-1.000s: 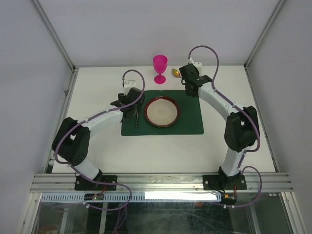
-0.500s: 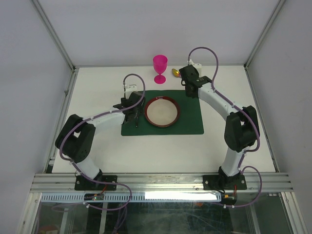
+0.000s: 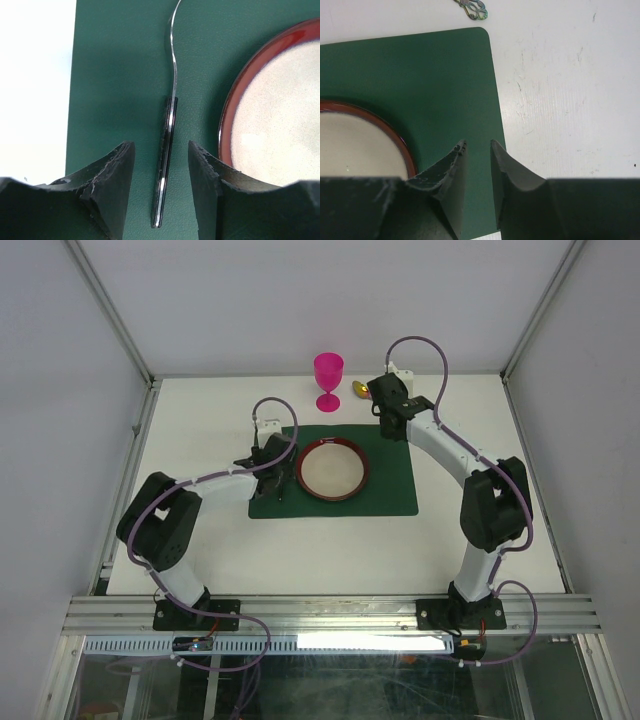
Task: Set the dinner table for one person
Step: Adjust the fork on the napkin.
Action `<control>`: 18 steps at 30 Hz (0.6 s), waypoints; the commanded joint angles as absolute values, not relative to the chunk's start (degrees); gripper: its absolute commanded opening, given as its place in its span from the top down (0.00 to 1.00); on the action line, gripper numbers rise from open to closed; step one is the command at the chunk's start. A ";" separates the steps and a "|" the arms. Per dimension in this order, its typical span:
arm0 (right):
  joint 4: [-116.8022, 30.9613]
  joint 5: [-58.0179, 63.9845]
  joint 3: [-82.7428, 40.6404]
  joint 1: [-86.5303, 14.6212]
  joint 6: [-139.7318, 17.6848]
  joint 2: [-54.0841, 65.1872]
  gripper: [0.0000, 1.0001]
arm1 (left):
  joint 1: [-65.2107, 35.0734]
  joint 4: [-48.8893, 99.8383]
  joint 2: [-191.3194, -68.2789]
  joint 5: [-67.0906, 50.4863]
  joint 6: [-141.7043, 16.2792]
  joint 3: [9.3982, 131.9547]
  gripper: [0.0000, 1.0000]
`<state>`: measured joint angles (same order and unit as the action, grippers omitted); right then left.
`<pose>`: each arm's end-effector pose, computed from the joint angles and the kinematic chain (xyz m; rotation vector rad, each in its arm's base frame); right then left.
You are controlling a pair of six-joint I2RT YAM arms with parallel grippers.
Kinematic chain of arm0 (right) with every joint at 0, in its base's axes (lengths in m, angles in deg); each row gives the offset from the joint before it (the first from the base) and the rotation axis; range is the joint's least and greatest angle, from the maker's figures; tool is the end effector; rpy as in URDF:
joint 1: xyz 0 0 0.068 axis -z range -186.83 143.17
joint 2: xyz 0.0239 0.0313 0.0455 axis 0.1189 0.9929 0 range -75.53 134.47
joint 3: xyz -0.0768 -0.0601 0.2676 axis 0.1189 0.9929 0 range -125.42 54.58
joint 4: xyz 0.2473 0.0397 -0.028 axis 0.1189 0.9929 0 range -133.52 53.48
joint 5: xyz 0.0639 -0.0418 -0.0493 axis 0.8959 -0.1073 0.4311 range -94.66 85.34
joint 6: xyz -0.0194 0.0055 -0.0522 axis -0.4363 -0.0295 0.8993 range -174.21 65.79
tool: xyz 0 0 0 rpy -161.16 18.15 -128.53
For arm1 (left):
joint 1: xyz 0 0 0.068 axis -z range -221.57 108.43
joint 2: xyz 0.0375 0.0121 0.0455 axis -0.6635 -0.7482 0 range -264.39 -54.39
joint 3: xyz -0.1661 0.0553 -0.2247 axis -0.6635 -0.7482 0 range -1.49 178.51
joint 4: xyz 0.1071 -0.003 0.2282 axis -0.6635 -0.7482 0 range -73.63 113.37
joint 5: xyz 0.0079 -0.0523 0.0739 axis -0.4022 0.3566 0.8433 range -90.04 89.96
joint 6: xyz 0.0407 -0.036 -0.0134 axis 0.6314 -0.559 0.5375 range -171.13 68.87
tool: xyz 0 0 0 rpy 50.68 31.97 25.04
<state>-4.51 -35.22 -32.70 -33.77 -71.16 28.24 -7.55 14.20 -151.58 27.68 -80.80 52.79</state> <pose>0.3555 0.1587 0.2844 -0.0060 2.3840 -0.3263 0.2870 -0.1719 0.1864 -0.1093 2.3422 0.0663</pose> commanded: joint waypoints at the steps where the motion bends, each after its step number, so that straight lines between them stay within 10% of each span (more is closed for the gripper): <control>1: -6.60 -35.24 -32.68 -34.15 -71.23 25.99 0.72 | -7.95 19.01 -152.26 25.95 -82.15 51.96 0.53; 10: -6.60 -35.33 -32.79 -34.21 -71.11 26.20 0.72 | -7.88 21.15 -154.31 24.66 -82.95 51.19 0.58; 18: -6.58 -34.98 -32.73 -34.25 -71.30 26.86 0.72 | -7.95 22.12 -153.59 23.05 -82.91 50.58 0.91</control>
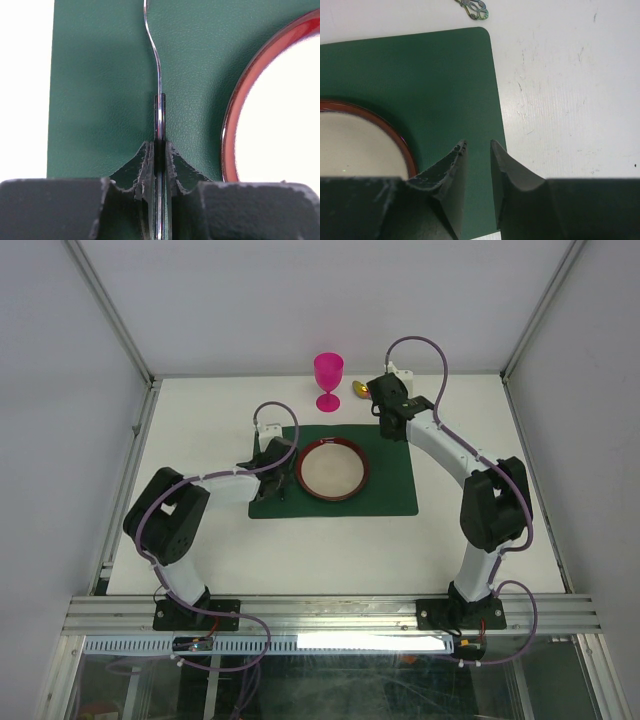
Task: Set the dinner table for one person
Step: Adjust the fork on the napkin.
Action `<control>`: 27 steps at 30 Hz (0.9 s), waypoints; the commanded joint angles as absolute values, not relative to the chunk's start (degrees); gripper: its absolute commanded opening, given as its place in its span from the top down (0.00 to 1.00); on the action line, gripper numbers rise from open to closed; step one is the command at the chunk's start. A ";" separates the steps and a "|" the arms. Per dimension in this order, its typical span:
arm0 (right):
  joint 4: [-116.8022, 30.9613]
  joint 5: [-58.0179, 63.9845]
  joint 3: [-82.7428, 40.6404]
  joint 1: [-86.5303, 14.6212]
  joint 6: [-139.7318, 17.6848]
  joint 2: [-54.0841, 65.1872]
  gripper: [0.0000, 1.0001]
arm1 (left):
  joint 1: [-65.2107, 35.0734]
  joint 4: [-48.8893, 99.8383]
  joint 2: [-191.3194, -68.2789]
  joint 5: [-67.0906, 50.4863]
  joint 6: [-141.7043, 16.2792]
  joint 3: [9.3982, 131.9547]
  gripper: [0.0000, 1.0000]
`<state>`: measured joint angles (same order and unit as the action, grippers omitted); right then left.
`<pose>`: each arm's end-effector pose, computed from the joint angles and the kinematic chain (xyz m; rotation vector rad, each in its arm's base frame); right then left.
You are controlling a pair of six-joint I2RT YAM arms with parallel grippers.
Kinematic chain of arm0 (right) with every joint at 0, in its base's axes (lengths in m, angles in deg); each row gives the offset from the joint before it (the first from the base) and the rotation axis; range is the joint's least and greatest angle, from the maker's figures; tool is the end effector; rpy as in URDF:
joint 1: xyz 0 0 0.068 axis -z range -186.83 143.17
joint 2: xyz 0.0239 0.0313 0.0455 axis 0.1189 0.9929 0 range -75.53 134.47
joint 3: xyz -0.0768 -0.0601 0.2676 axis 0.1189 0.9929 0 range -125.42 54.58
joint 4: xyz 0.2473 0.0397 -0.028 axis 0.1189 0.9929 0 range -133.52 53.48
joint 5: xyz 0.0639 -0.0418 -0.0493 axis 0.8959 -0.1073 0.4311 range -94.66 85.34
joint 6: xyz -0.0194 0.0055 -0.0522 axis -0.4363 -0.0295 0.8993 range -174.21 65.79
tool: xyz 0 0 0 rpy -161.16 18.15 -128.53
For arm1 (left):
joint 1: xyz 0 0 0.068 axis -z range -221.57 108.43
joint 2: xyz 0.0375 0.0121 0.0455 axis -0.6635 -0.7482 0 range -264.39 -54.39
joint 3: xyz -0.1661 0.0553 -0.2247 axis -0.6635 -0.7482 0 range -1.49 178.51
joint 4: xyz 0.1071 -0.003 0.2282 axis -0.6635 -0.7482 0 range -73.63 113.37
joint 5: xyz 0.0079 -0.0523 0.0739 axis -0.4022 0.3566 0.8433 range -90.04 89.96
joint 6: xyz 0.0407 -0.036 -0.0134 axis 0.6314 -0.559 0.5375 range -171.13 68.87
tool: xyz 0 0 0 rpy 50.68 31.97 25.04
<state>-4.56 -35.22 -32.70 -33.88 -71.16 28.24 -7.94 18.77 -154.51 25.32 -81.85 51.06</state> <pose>0.3552 0.1594 0.2844 -0.0080 2.3832 -0.3248 0.2908 -0.1735 0.1667 -0.1220 2.3625 0.0189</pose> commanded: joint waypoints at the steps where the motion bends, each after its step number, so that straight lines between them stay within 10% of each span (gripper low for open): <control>1: -6.52 -34.98 -32.82 -34.30 -71.27 26.94 0.72 | -7.91 22.18 -153.43 22.58 -82.94 50.47 0.93; 27: -6.13 -34.98 -32.87 -34.77 -71.13 27.87 0.73 | -11.72 33.81 -142.04 11.73 -83.19 38.37 1.00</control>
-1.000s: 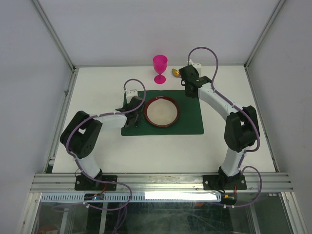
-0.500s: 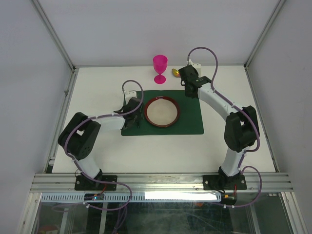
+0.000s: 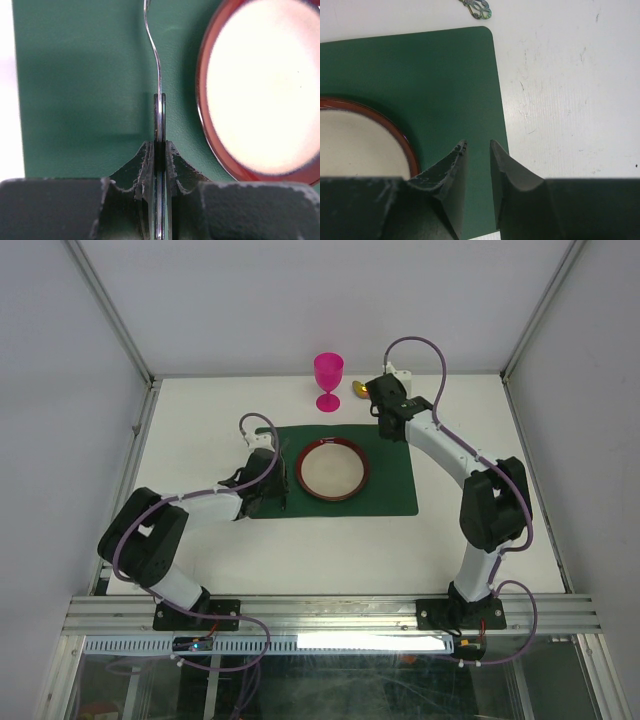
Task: Set the dinner table for one person
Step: Adjust the fork on the napkin.
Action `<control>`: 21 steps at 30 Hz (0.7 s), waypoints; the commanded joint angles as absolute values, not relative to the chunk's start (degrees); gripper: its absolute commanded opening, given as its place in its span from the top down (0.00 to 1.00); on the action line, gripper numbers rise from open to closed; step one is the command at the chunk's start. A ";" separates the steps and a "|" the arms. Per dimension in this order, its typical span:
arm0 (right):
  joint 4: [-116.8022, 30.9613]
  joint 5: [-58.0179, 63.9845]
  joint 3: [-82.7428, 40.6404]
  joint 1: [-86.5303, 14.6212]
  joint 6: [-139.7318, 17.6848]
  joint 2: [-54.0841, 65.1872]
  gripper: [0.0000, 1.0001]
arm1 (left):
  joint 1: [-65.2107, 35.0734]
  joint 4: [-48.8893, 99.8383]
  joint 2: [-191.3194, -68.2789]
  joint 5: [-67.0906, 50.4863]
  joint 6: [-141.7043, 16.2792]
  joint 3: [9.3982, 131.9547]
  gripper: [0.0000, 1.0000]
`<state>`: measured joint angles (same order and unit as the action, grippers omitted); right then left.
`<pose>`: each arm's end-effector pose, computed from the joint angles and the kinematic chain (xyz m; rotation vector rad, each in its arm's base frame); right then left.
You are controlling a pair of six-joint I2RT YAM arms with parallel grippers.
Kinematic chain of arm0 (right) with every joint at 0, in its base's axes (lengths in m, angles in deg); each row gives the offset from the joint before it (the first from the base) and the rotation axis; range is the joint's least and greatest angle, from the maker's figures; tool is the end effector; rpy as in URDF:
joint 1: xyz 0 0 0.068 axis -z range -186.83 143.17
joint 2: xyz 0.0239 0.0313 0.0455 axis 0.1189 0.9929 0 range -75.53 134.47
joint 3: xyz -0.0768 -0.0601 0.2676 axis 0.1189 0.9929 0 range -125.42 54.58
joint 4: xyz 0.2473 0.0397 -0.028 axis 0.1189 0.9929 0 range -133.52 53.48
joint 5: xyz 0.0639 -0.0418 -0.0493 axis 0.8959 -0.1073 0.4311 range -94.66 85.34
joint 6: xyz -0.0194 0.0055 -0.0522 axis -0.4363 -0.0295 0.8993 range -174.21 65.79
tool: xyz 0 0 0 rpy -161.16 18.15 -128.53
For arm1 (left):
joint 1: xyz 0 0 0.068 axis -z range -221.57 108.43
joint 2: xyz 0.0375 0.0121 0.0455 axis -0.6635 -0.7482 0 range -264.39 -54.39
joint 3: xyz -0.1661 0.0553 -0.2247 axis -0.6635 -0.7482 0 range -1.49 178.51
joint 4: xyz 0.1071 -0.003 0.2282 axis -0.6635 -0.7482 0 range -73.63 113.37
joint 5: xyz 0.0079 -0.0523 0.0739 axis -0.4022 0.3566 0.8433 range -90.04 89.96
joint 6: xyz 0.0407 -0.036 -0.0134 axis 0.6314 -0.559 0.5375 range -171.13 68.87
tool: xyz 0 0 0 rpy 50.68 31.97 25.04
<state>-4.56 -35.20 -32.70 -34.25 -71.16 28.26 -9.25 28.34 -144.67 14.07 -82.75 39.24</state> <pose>0.3543 0.1617 0.2843 -0.0159 2.3831 -0.3216 0.2577 -0.1518 0.1718 -0.1066 2.3329 -0.2718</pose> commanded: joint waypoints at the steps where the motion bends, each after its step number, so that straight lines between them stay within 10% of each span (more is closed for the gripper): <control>1: -6.20 -34.98 -32.86 -34.80 -71.11 27.99 0.73 | -12.29 34.21 -142.20 11.20 -83.21 38.15 1.00; 7: -5.87 -34.94 -33.13 -34.82 -70.71 28.44 0.73 | -14.28 37.52 -143.81 7.73 -83.48 37.12 0.84; 11: -5.79 -35.31 -33.22 -34.78 -70.41 28.46 0.73 | -14.82 40.23 -145.46 4.40 -83.74 37.20 0.98; 21: -5.82 -35.49 -33.17 -34.80 -70.06 29.15 0.73 | -15.11 41.81 -148.82 0.66 -83.87 38.56 0.87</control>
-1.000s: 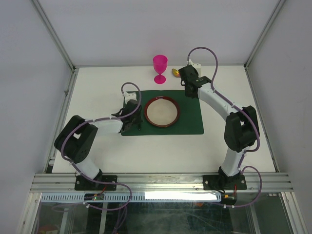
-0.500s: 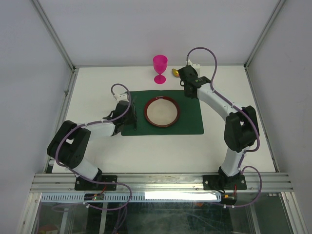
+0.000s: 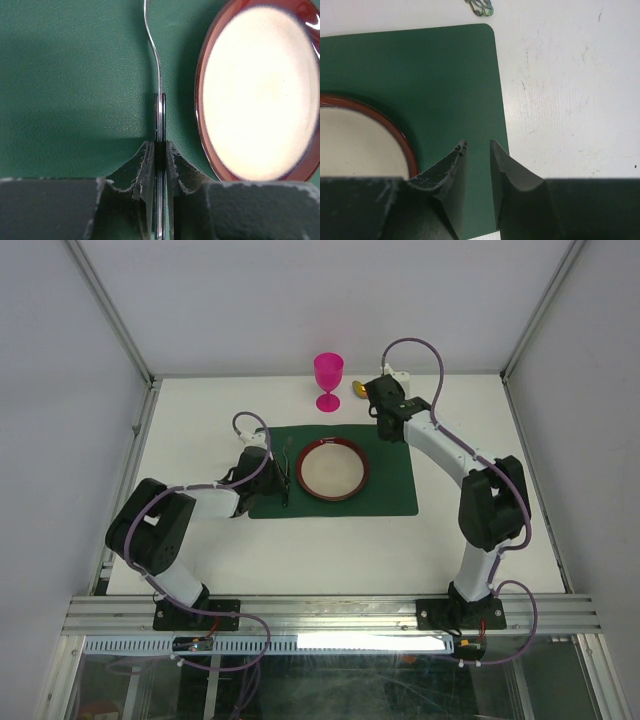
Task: Set the dinner table for one person
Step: Adjust the fork on the napkin.
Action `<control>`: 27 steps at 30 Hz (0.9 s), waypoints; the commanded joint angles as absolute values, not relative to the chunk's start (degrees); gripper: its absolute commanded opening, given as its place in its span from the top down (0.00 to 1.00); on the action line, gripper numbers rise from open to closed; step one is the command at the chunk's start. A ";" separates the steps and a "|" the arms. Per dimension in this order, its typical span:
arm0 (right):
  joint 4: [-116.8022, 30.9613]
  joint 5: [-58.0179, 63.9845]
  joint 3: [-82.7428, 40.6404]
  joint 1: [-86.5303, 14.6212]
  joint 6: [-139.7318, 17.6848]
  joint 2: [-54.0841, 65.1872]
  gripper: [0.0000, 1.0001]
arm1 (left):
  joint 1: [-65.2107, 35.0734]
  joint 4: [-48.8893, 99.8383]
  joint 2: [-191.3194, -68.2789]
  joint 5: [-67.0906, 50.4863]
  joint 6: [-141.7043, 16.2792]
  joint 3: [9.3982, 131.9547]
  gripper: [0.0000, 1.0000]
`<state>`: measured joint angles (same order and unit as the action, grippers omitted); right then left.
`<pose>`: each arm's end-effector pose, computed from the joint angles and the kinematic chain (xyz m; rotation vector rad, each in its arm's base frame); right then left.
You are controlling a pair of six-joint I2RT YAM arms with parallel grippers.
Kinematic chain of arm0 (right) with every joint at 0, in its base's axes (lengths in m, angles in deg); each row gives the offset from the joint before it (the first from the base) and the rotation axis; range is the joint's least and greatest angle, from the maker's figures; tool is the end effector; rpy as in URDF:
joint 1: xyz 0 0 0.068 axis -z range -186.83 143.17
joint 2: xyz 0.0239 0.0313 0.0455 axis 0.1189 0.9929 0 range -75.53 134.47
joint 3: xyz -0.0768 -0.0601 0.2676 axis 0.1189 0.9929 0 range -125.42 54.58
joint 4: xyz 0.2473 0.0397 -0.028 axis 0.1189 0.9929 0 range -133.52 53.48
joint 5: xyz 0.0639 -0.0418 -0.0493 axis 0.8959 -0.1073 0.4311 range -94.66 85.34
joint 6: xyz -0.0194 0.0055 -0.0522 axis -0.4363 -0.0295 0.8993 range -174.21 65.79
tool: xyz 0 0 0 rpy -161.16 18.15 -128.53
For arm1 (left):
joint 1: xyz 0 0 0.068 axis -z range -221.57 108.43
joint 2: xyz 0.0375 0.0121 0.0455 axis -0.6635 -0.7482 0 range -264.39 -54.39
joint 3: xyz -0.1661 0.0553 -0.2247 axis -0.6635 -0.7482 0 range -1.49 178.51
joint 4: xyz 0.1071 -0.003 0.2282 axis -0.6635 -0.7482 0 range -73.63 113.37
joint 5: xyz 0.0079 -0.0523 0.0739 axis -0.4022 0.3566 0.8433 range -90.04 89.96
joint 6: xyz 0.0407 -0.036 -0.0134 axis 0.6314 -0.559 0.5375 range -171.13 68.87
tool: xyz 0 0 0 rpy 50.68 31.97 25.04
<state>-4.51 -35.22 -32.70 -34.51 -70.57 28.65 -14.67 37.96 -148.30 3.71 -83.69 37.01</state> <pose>0.3545 0.1638 0.2817 -0.0363 2.3894 -0.3293 0.2748 -0.1365 0.1563 -0.1497 2.3206 -0.4615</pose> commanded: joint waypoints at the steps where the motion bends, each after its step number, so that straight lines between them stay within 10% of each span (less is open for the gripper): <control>1: -5.91 -35.50 -33.21 -34.81 -70.03 29.15 0.73 | -15.07 41.67 -148.79 0.66 -83.80 38.57 0.85; 9: -6.00 -35.31 -33.22 -34.80 -70.11 29.58 0.73 | -15.11 38.47 -146.01 4.00 -82.60 38.62 0.66; 27: -5.99 -35.66 -33.31 -34.84 -69.98 29.31 0.73 | -15.11 35.78 -145.24 4.60 -82.56 40.70 0.67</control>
<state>-4.49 -35.22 -32.70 -34.51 -70.53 29.88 -15.00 34.68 -144.28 5.78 -83.12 38.41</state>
